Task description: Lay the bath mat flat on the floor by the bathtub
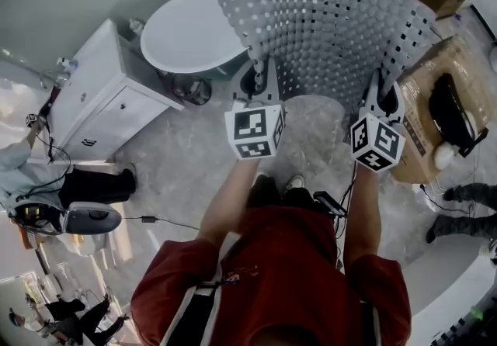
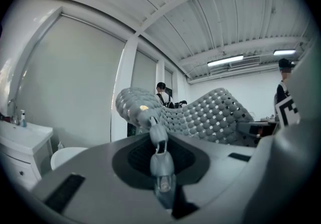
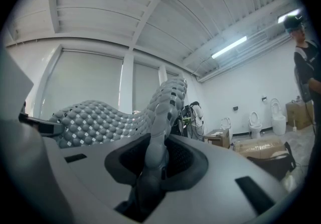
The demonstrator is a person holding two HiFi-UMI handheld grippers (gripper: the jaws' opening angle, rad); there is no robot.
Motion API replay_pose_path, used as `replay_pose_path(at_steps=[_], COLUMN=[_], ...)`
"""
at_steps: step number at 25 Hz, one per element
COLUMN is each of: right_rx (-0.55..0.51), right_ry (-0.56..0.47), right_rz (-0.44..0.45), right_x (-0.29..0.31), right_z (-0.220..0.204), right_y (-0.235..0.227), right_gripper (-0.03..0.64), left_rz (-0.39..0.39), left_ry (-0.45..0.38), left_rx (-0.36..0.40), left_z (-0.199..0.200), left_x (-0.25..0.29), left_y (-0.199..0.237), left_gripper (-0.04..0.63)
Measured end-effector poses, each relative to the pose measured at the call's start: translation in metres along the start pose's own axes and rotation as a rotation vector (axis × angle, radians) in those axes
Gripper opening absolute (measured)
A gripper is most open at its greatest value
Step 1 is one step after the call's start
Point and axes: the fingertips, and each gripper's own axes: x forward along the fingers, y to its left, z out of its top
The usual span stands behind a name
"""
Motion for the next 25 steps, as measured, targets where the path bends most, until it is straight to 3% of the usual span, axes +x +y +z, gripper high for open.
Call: replay_pose_path(at_steps=[15, 25], right_rx=[-0.043, -0.076], right_ry=[0.063, 0.164], right_rz=[-0.002, -0.008], right_x=[0.060, 0.119], right_z=[-0.026, -0.075], right_y=[0.000, 0.008], right_gripper=[0.084, 0.084], left_rz=[-0.015, -0.027], left_ry=[0.054, 0.140], left_rx=[-0.032, -0.073], left_z=[-0.028, -0.075], left_x=[0.064, 0.120], left_y=[0.013, 0.034], left_gripper=[0.049, 0.049])
